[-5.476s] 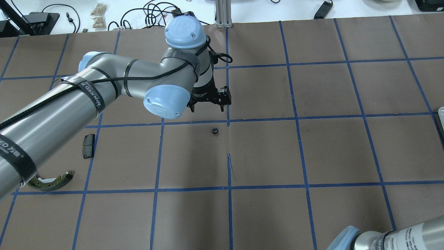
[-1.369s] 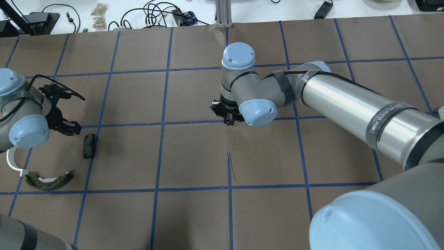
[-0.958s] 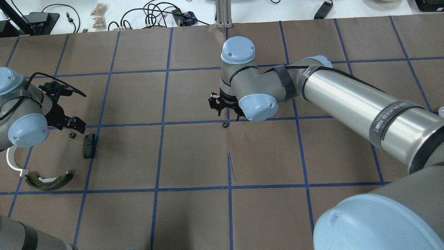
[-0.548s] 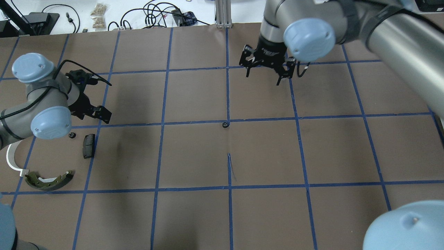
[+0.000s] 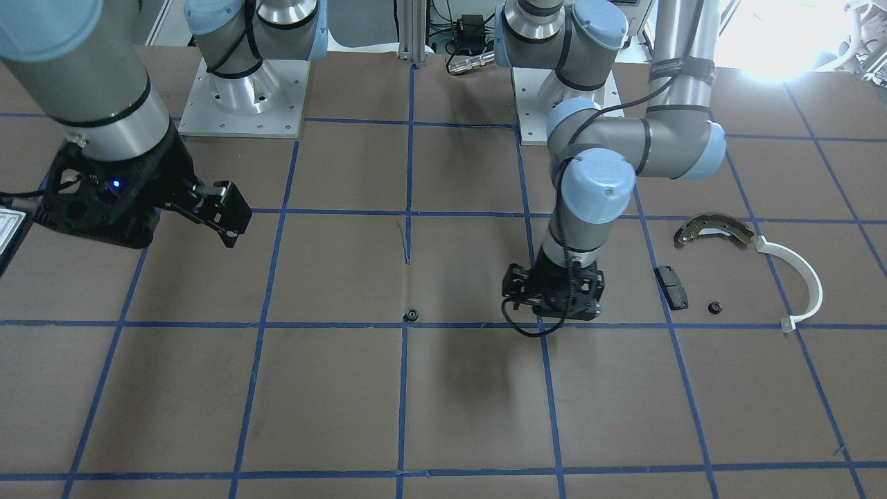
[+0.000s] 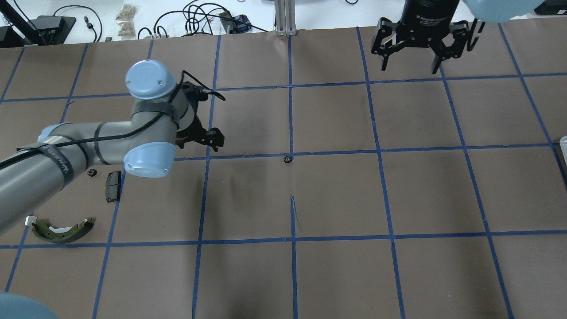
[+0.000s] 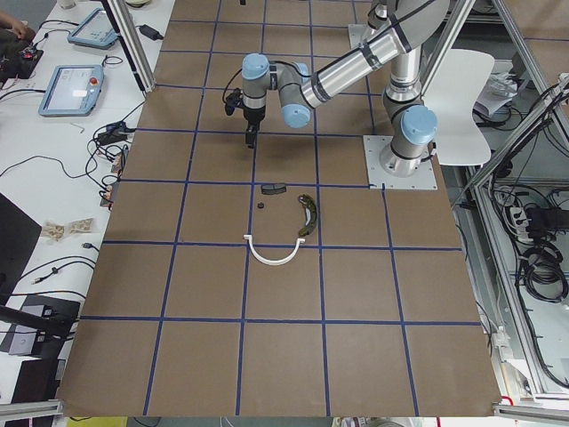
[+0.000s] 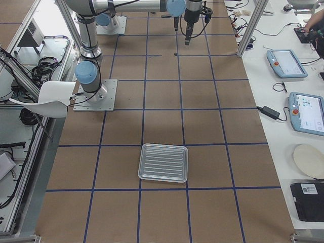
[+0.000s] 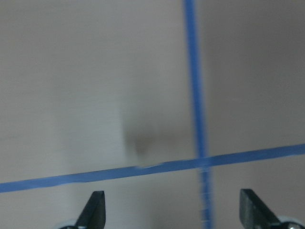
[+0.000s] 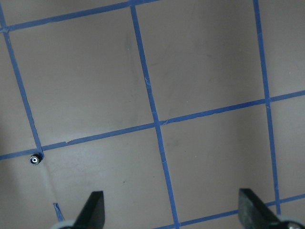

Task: Place bearing gear from tray to pile

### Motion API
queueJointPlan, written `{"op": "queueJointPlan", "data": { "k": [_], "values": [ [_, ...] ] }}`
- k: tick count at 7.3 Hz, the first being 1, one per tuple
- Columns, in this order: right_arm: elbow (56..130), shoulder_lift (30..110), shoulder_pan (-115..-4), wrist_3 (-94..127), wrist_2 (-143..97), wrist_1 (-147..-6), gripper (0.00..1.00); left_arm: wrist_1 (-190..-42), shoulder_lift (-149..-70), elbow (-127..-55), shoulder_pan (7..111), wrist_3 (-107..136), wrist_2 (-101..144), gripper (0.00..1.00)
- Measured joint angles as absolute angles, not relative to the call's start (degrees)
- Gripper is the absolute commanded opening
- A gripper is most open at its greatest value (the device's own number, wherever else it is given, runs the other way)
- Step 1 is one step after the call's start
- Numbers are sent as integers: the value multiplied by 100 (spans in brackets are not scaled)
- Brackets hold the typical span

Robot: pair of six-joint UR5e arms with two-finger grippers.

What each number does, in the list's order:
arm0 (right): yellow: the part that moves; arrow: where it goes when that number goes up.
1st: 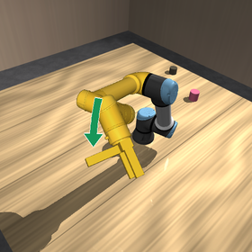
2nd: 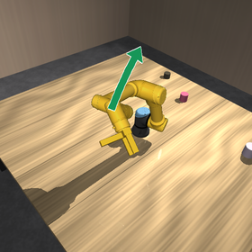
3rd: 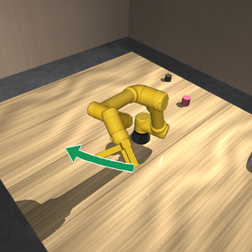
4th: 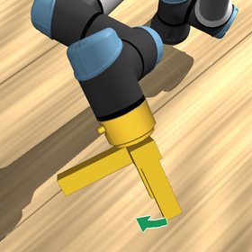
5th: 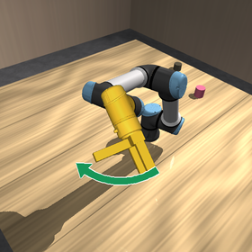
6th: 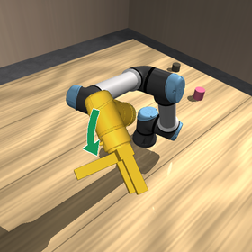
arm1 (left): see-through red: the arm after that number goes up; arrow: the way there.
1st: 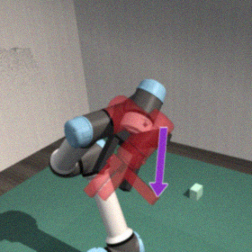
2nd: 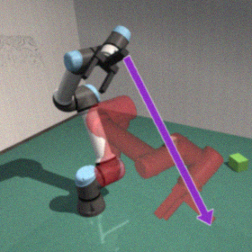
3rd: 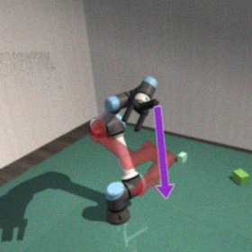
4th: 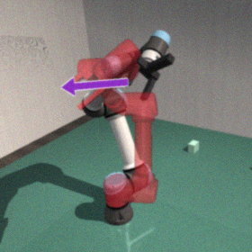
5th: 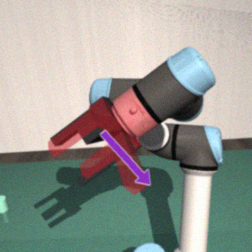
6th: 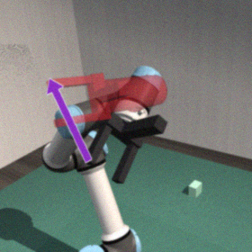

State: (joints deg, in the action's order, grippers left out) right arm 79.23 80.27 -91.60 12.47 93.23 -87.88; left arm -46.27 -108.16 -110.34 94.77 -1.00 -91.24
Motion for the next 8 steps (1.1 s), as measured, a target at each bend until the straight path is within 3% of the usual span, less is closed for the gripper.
{"op": "queueJointPlan", "data": {
  "k": [2, 3, 6, 8],
  "values": [
    [8940, 8610, -9143, 1178, 9379, -9340, 100, -4692, -11282, -10479, 10345, 1178, -8689, 100],
    [9111, 8704, -9129, 1143, 9355, -9655, 100, -4691, -11525, -10303, 10689, 1575, -8642, 100],
    [8292, 8383, -9161, 1010, 9300, -8870, 100, -4581, -12015, -10121, 11172, 2146, -8808, 98],
    [8156, 8295, -9183, 994, 9297, -8687, 100, -4388, -12171, -9989, 11211, 2341, -8829, 87]
  ]
}}
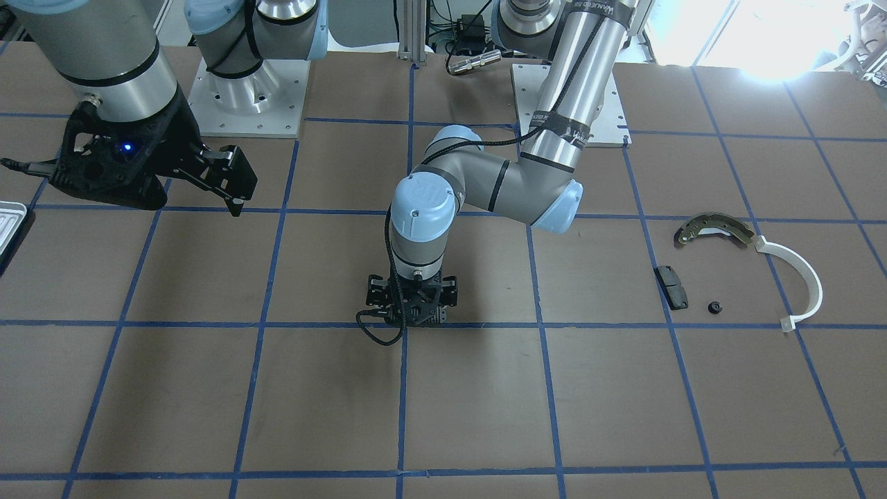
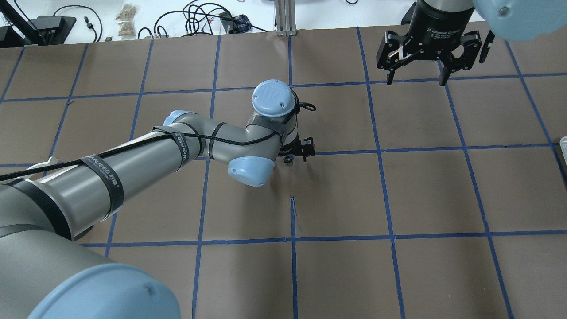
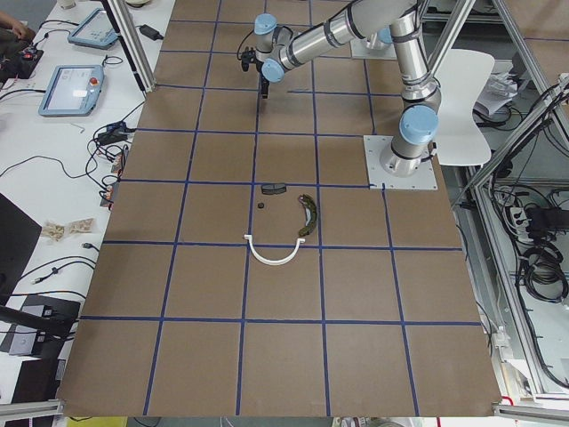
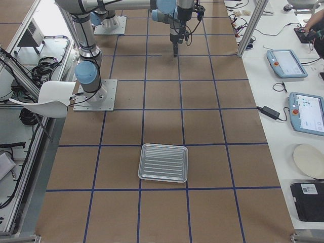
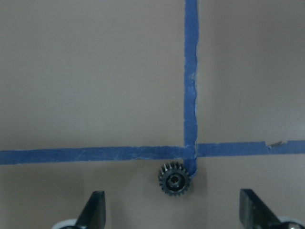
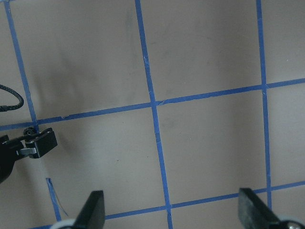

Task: Place bearing gear from tray to pile

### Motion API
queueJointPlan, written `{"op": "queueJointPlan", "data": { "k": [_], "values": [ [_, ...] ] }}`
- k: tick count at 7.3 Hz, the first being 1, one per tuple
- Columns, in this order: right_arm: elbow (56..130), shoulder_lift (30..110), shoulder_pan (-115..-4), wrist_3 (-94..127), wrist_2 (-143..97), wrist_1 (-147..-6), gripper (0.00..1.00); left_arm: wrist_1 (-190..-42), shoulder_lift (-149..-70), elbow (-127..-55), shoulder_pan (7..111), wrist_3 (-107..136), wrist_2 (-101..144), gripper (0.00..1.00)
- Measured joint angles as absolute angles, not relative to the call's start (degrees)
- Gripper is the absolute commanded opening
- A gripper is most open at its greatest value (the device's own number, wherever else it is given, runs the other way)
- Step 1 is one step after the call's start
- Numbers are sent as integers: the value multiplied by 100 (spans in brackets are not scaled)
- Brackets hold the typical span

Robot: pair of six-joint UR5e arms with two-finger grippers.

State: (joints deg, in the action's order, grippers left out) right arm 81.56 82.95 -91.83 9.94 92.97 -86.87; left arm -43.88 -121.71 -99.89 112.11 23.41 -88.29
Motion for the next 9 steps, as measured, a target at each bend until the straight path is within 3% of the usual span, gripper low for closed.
{"op": "queueJointPlan", "data": {
  "k": [2, 6, 7, 8, 9],
  "values": [
    [8165, 8290, -9191, 1035, 9298, -8700, 100, -4320, -12313, -9833, 11217, 2416, -8901, 82],
    [8174, 8288, -9193, 1054, 9307, -8712, 100, -4801, -12217, -9828, 11198, 2423, -8944, 30],
    [8174, 8288, -9193, 1054, 9307, -8715, 100, -4835, -12232, -9803, 11198, 2425, -8935, 10],
    [8174, 8288, -9193, 1055, 9308, -8718, 100, -4847, -12238, -9790, 11195, 2424, -8934, 3],
    [8174, 8290, -9194, 1055, 9308, -8718, 100, -4852, -12215, -9772, 11182, 2412, -8942, 2]
  ]
}}
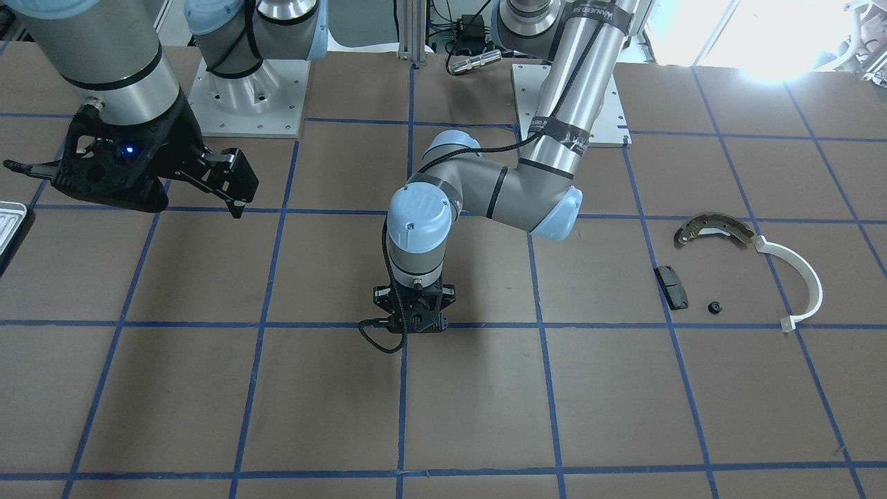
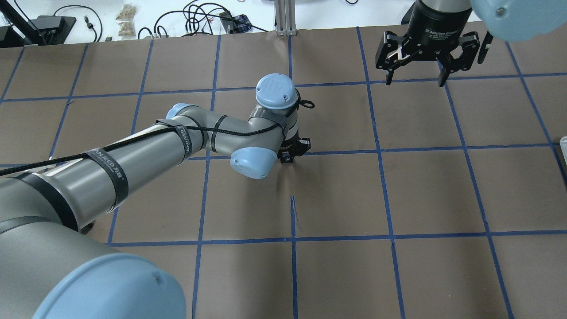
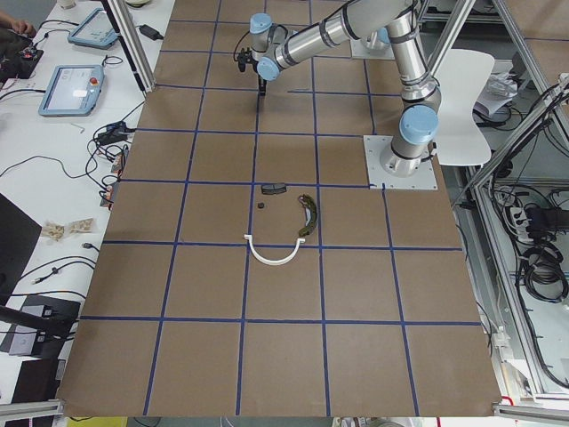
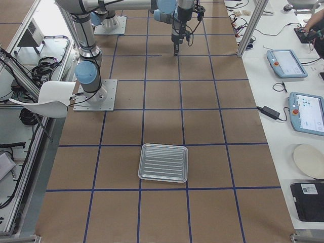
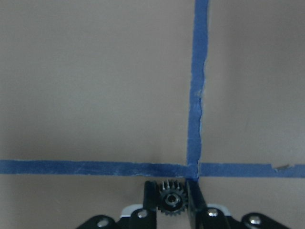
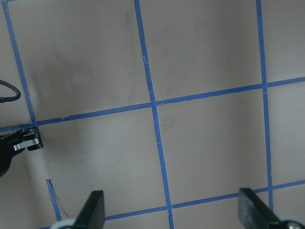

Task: Place bearing gear from tray to pile

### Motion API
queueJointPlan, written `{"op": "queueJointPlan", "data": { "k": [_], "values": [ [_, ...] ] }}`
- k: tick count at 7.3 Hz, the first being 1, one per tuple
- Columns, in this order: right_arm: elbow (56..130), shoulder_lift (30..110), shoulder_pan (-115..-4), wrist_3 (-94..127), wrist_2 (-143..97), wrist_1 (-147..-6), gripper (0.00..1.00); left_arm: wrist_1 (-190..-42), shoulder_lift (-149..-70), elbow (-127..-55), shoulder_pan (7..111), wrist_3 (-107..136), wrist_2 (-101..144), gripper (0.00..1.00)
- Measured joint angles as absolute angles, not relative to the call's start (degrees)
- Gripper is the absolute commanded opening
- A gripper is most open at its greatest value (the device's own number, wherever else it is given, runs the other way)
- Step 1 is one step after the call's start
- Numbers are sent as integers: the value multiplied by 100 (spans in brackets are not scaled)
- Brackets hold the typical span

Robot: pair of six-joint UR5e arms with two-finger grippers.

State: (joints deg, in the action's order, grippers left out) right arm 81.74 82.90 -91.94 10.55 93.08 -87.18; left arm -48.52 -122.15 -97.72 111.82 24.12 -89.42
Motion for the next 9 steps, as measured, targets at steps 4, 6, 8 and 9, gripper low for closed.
{"op": "queueJointPlan", "data": {
  "k": [4, 6, 8, 9],
  "values": [
    [8174, 8303, -9193, 1055, 9300, -8717, 100, -5747, -11440, -9767, 10015, 951, -9005, 2],
    [8174, 8305, -9193, 1054, 9299, -8717, 100, -6605, -10845, -9911, 8642, -605, -9076, 3],
    [8174, 8306, -9193, 1055, 9299, -8719, 100, -6813, -10605, -10119, 7453, -2162, -9074, 2],
    [8174, 8306, -9192, 1055, 9299, -8719, 100, -6795, -10613, -10181, 6943, -2977, -9079, 3]
  ]
}}
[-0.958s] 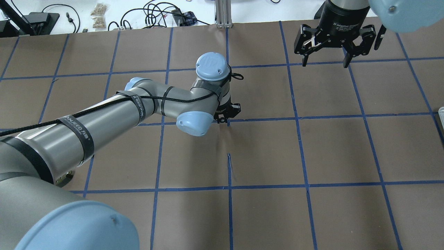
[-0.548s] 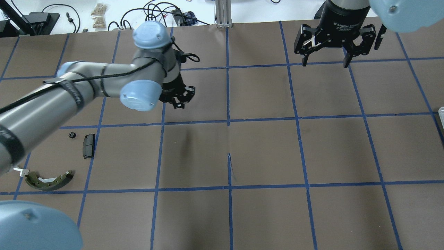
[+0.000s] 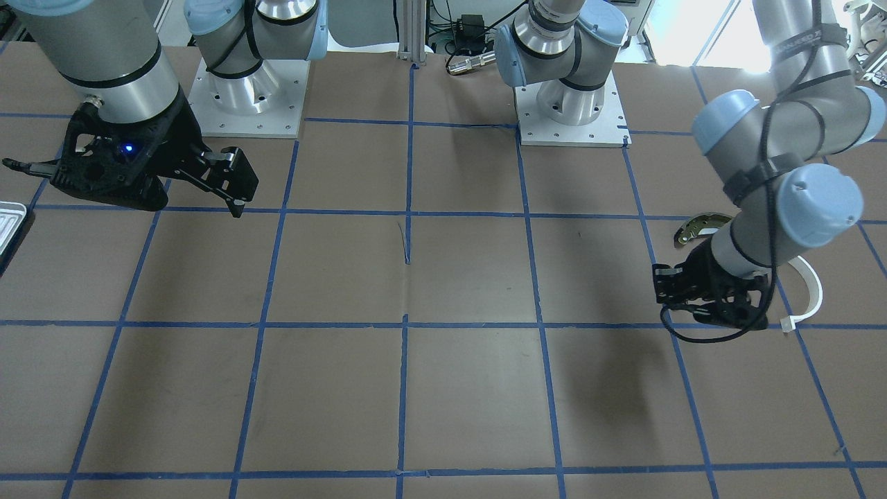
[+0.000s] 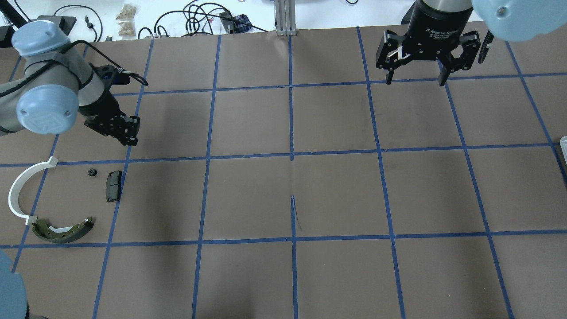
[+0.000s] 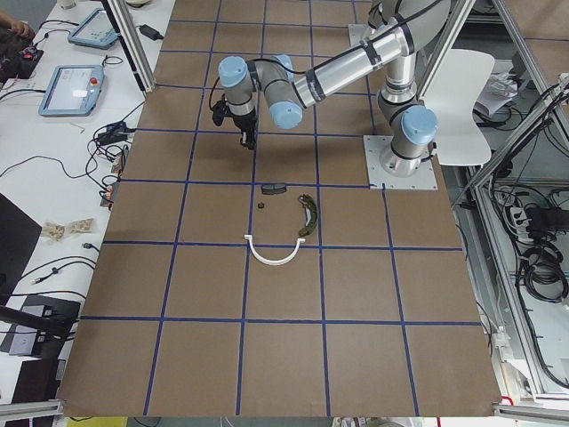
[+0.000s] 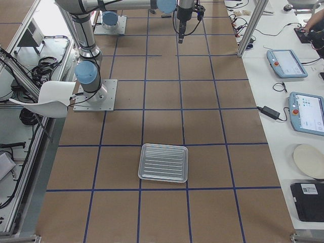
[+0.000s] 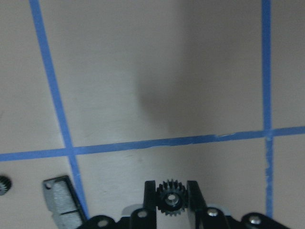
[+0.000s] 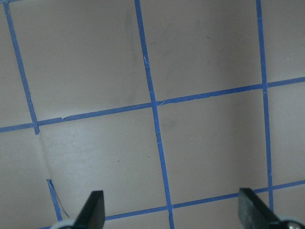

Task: Place bearing gear from tray to pile

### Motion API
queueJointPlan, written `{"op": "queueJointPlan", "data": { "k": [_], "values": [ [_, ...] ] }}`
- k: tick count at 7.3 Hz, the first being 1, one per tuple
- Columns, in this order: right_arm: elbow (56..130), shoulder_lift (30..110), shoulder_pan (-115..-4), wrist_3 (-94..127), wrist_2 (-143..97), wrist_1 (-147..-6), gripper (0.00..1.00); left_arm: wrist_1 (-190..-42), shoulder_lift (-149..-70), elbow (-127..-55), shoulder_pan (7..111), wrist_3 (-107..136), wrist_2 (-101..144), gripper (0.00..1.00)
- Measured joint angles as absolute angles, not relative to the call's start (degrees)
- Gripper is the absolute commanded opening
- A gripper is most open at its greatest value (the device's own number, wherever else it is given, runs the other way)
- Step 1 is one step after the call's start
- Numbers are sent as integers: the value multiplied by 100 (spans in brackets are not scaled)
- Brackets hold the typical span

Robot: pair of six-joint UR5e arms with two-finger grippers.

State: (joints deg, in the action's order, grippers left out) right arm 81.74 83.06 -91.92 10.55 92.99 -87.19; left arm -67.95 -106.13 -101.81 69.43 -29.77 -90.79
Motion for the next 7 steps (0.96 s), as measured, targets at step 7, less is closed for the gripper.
{"op": "queueJointPlan", "data": {
  "k": [7],
  "values": [
    [8174, 8309, -9193, 1055, 9299, -8713, 100, -5549, -11558, -10298, 5239, -4937, -9417, 16]
  ]
}}
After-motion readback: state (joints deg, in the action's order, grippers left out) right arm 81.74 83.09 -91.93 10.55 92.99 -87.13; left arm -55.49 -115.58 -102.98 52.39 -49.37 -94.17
